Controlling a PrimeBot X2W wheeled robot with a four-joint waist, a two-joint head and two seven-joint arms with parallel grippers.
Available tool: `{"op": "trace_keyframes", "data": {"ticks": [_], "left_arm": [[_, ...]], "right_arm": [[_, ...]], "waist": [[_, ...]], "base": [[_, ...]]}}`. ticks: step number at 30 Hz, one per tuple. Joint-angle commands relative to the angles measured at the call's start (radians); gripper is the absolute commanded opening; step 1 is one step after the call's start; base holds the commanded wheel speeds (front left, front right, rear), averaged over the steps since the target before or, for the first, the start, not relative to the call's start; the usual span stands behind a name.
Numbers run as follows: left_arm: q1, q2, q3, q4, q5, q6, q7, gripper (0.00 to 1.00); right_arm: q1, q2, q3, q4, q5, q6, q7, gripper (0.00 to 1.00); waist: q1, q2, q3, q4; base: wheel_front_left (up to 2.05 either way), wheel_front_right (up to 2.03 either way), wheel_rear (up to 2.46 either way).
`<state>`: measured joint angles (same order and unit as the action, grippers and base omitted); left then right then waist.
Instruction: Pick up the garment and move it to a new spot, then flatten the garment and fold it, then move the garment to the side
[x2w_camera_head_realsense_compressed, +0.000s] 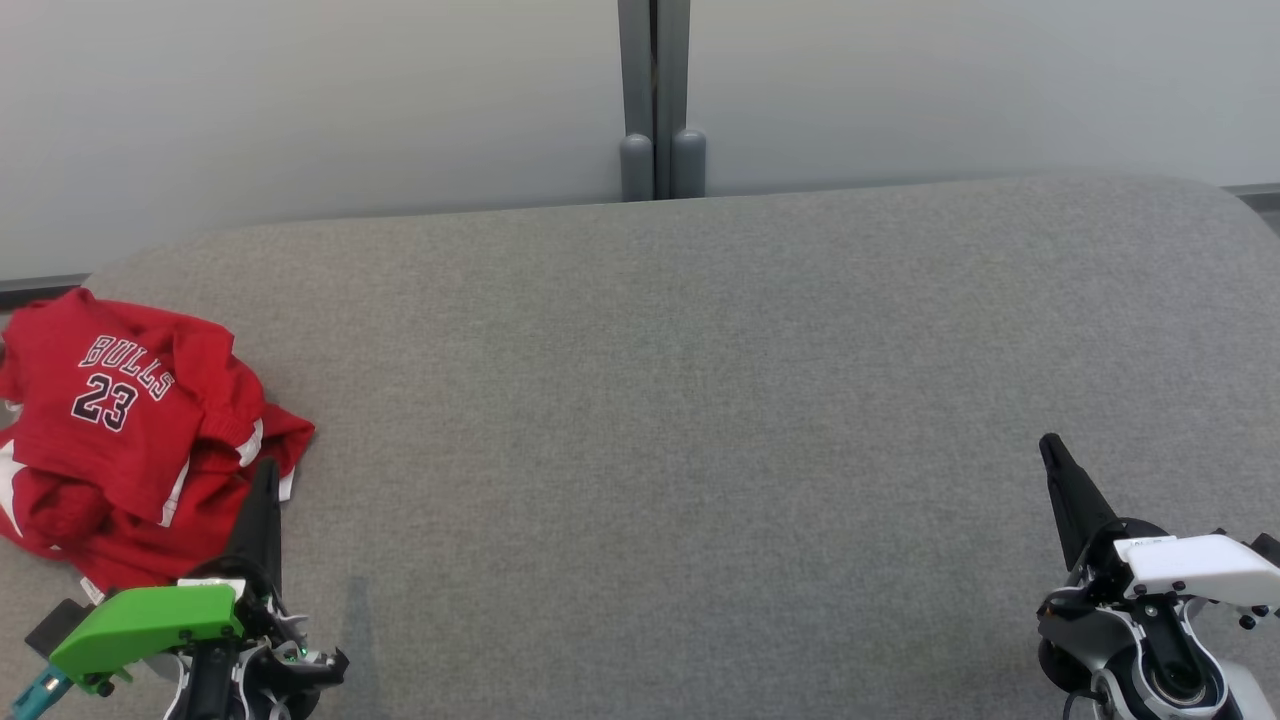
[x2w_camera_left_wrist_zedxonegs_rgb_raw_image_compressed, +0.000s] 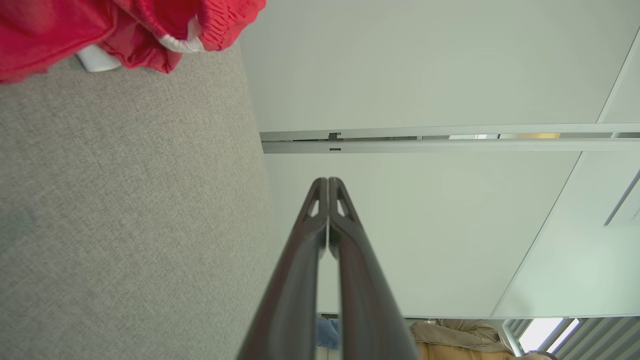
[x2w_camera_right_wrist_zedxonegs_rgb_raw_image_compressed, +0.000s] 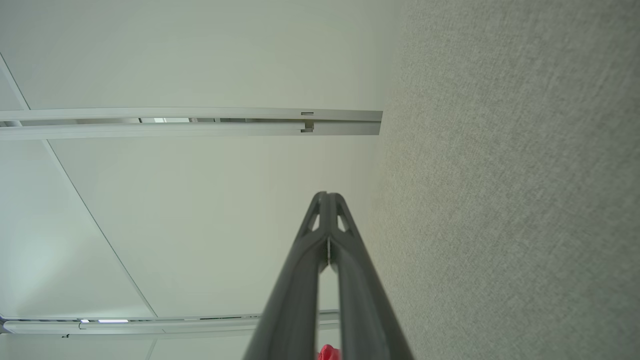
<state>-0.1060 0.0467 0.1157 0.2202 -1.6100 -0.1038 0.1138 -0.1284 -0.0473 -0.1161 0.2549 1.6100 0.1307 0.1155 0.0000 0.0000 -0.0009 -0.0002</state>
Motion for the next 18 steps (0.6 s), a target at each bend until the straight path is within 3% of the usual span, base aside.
{"op": "trace_keyframes", "data": {"ticks": [1,18], "left_arm": [[-0.011,0.007,0.002,-0.003,-0.003,0.002,0.005,0.00],[-0.011,0.007,0.002,-0.003,-0.003,0.002,0.005,0.00]], "right_arm": [[0.013,-0.006,-0.002,-0.002,0.002,0.000,0.004,0.00],[0.013,-0.006,-0.002,-0.002,0.002,0.000,0.004,0.00]], "waist": [[0.0000,0.0000,0.000,0.000],[0.0000,0.0000,0.000,0.000]], "base": [[0.00,0.00,0.00],[0.00,0.00,0.00]]}}
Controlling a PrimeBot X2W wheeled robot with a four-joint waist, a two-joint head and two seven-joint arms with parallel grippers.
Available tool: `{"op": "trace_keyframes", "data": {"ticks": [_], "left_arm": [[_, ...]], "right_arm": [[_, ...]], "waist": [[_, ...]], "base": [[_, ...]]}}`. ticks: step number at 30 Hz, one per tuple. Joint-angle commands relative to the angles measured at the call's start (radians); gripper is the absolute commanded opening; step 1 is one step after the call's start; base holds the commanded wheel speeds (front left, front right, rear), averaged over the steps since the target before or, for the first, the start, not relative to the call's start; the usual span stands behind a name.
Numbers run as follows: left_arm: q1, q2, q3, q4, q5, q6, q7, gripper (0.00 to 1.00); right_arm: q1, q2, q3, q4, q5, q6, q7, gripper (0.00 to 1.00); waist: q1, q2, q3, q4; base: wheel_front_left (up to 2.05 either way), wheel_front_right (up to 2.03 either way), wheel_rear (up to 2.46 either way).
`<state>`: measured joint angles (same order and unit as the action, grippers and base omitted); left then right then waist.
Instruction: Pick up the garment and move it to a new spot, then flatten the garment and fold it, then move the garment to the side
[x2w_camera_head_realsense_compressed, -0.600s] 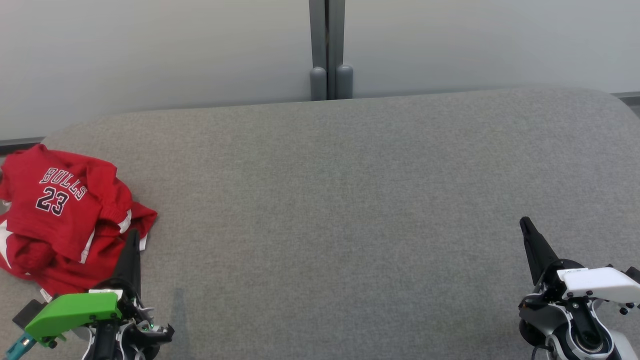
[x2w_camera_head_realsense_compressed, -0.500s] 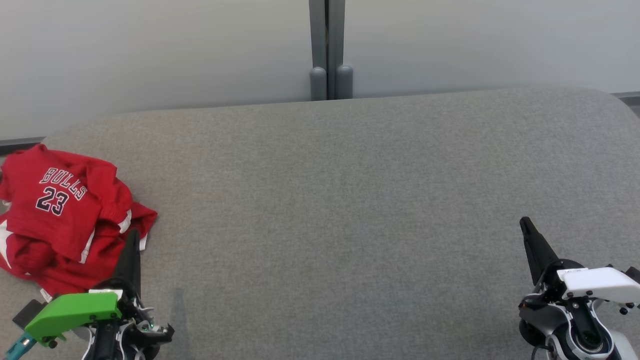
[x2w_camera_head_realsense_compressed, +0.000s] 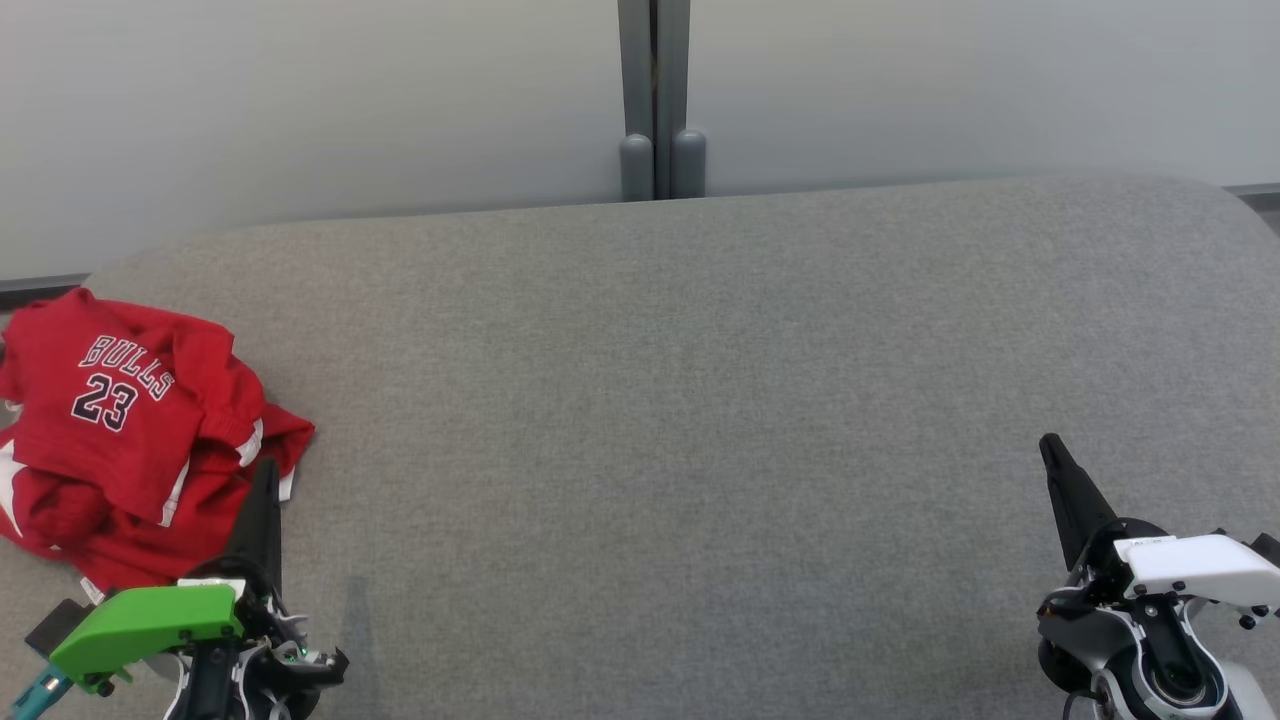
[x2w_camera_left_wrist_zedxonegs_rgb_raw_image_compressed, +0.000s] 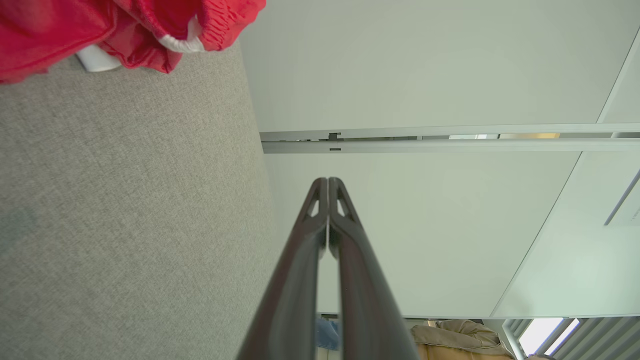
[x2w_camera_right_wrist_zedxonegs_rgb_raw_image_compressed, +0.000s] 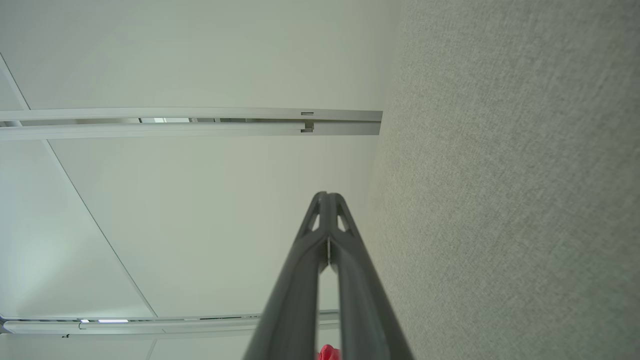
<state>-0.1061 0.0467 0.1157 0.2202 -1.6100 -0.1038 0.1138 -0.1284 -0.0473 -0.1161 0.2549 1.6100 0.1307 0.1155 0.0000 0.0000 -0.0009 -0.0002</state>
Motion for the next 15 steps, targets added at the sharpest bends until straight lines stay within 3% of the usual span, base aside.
{"op": "trace_keyframes", "data": {"ticks": [1,15], "left_arm": [[-0.011,0.007,0.002,-0.003,-0.003,0.002,0.005,0.00],[-0.011,0.007,0.002,-0.003,-0.003,0.002,0.004,0.00]], "right_arm": [[0.013,-0.006,-0.002,-0.002,0.002,0.000,0.004,0.00],[0.013,-0.006,-0.002,-0.002,0.002,0.000,0.004,0.00]], "waist": [[0.0000,0.0000,0.000,0.000],[0.0000,0.0000,0.000,0.000]], "base": [[0.00,0.00,0.00],[0.00,0.00,0.00]]}}
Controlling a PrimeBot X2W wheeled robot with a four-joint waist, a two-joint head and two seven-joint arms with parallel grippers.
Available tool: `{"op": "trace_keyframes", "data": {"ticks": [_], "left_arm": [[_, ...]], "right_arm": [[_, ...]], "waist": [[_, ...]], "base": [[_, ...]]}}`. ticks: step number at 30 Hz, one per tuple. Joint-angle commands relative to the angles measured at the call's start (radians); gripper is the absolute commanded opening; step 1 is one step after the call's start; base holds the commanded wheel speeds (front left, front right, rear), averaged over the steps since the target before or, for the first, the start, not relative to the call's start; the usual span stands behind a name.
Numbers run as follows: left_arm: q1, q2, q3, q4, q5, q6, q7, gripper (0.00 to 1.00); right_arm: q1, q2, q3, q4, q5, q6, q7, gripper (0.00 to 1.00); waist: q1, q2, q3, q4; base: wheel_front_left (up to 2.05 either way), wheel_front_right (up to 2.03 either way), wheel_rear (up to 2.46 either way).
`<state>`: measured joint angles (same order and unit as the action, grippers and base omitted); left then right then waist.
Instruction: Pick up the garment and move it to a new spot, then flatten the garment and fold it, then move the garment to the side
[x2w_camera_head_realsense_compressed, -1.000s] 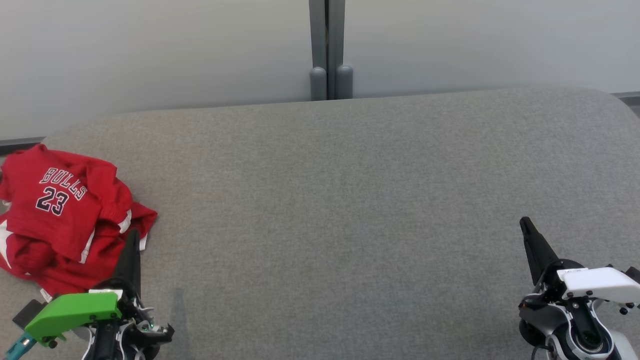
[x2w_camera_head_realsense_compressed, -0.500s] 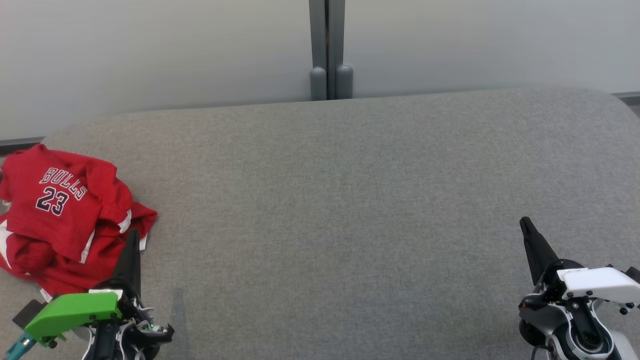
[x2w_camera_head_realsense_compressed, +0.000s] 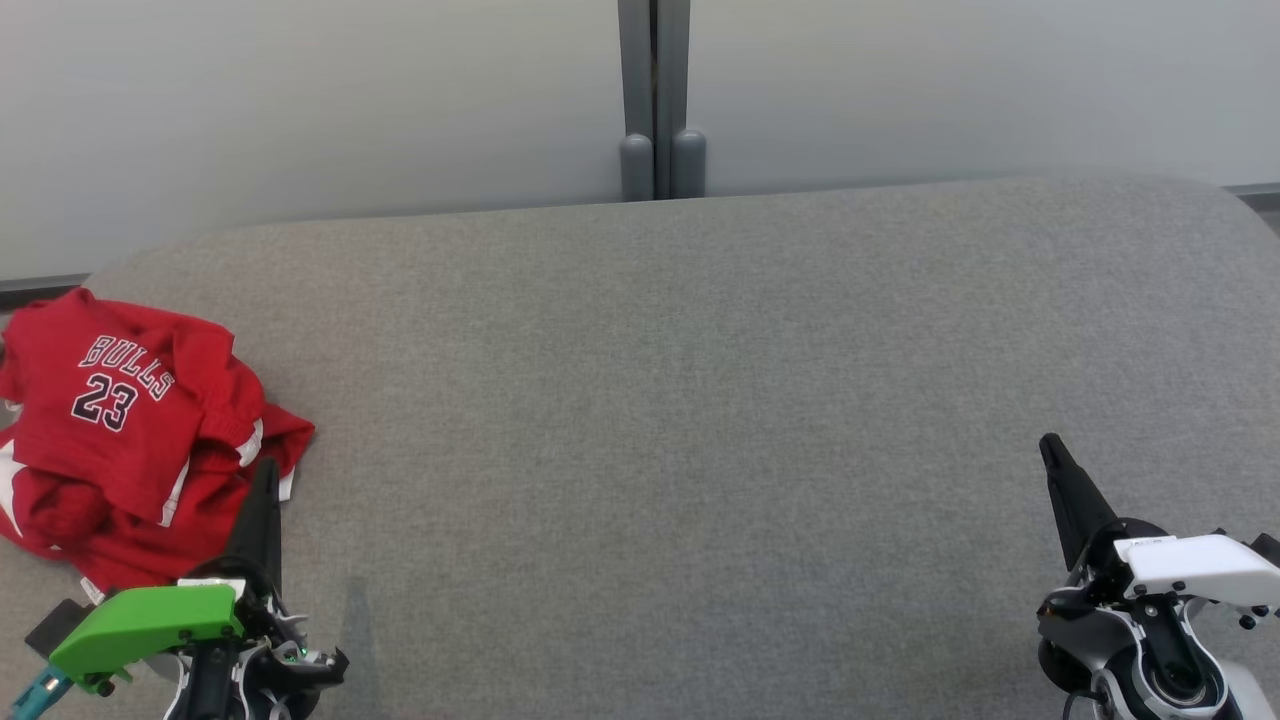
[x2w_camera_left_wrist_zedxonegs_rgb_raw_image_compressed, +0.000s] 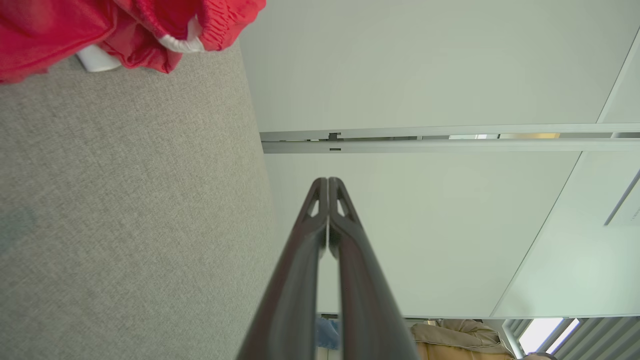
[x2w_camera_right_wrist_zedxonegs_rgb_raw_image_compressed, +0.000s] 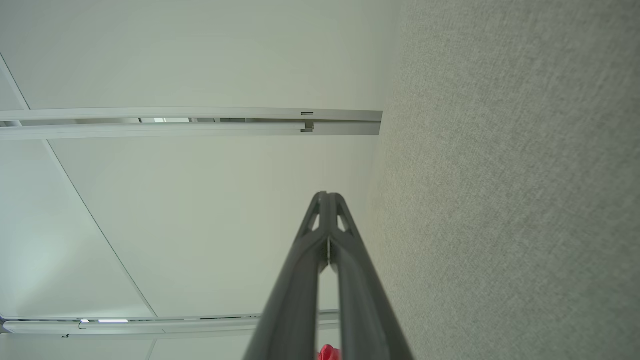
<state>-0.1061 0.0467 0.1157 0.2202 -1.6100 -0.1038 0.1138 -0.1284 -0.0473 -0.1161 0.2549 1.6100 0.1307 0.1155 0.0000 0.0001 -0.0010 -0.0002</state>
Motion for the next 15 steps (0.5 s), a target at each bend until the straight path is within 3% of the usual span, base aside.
{"op": "trace_keyframes", "data": {"ticks": [1,5,6,15], "left_arm": [[-0.011,0.007,0.002,-0.003,-0.003,0.002,0.004,0.00],[-0.011,0.007,0.002,-0.003,-0.003,0.002,0.004,0.00],[0.000,0.000,0.000,0.000,0.000,0.000,0.000,1.00],[0.006,0.003,-0.016,0.029,0.062,-0.003,-0.036,1.00]], "right_arm": [[0.013,-0.006,-0.002,-0.002,0.002,0.000,0.004,0.00],[0.013,-0.006,-0.002,-0.002,0.002,0.000,0.004,0.00],[0.000,0.000,0.000,0.000,0.000,0.000,0.000,1.00],[0.003,-0.012,0.033,0.009,-0.052,0.000,-0.036,1.00]], "waist": [[0.0000,-0.0001,0.000,0.000],[0.0000,-0.0001,0.000,0.000],[0.0000,-0.0001,0.000,0.000],[0.0000,-0.0001,0.002,0.000]], "base": [[0.00,0.00,0.00],[0.00,0.00,0.00],[0.00,0.00,0.00],[0.00,0.00,0.00]]}}
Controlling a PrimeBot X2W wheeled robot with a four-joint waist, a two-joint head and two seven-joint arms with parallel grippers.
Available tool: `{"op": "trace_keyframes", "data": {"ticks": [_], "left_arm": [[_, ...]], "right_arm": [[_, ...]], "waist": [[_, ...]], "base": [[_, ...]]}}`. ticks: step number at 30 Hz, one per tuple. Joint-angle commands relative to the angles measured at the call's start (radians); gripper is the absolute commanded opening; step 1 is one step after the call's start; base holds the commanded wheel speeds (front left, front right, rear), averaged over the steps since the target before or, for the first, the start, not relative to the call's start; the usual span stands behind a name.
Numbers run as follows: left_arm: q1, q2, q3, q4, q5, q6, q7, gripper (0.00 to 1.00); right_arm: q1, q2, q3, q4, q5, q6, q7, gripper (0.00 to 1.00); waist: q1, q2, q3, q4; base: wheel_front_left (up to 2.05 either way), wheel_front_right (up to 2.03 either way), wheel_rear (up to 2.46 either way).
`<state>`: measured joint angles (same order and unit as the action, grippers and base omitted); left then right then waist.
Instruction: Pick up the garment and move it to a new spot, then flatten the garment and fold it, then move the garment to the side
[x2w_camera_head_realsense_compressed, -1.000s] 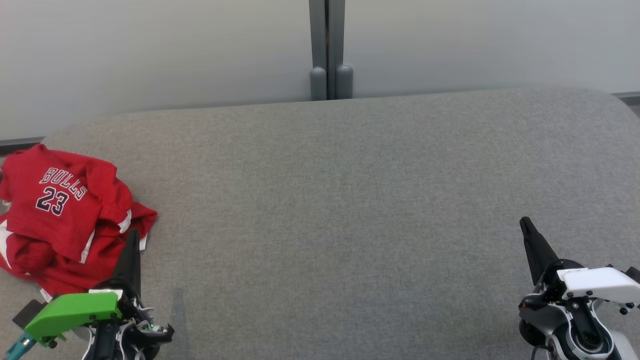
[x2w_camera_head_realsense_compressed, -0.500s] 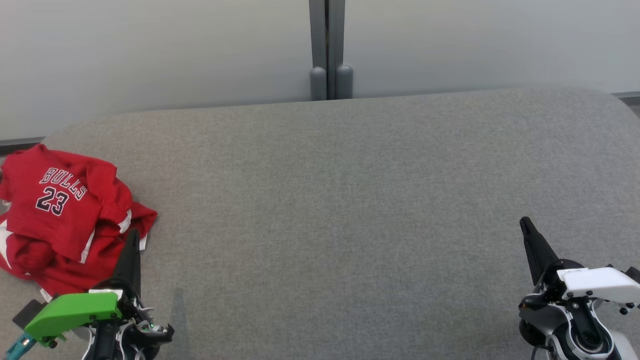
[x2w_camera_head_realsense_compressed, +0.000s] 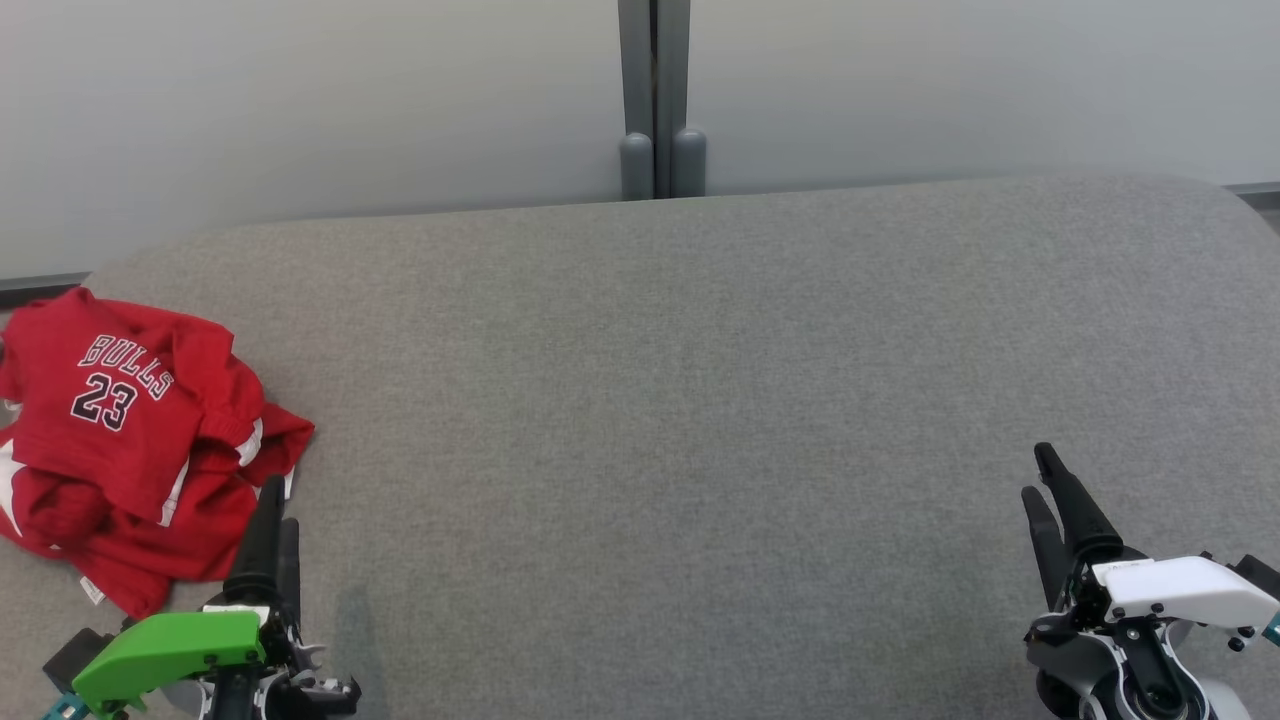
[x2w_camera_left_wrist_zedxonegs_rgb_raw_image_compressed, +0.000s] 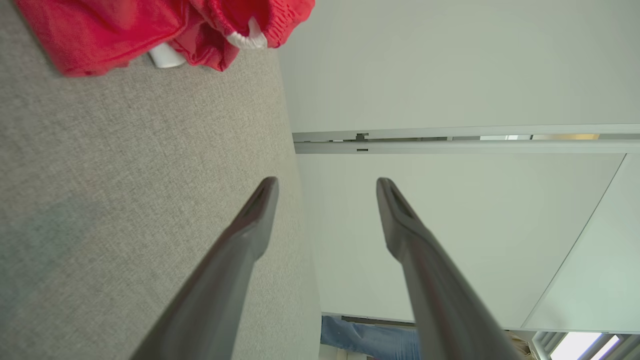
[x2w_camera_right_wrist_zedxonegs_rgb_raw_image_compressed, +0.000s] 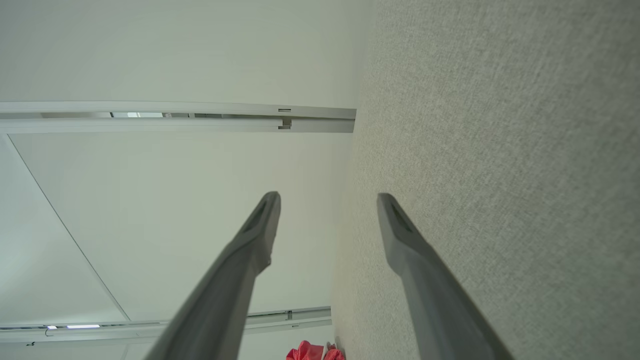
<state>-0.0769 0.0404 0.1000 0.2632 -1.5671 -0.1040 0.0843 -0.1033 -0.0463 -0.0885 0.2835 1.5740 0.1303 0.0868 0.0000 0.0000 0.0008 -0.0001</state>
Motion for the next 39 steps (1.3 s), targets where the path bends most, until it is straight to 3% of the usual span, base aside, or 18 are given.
{"op": "trace_keyframes", "data": {"ticks": [1,21,39], "left_arm": [[-0.024,0.011,-0.001,-0.014,0.034,-0.003,-0.011,1.00],[-0.036,0.023,-0.046,-0.027,0.495,-0.008,-0.099,1.00],[-0.043,0.060,-0.138,-0.031,0.794,0.024,-0.163,1.00]], "right_arm": [[-0.024,-0.015,0.008,-0.019,-0.026,0.000,-0.012,1.00],[-0.047,-0.025,0.048,-0.034,-0.450,0.000,-0.100,1.00],[-0.049,-0.027,0.074,-0.034,-0.760,0.000,-0.165,1.00]], "waist": [[0.0000,0.0000,0.000,0.000],[0.0000,0.0000,0.009,-0.002],[0.0000,0.0000,0.016,-0.006]], "base": [[0.00,0.00,0.00],[0.00,0.00,0.00],[0.00,0.00,0.00]]}}
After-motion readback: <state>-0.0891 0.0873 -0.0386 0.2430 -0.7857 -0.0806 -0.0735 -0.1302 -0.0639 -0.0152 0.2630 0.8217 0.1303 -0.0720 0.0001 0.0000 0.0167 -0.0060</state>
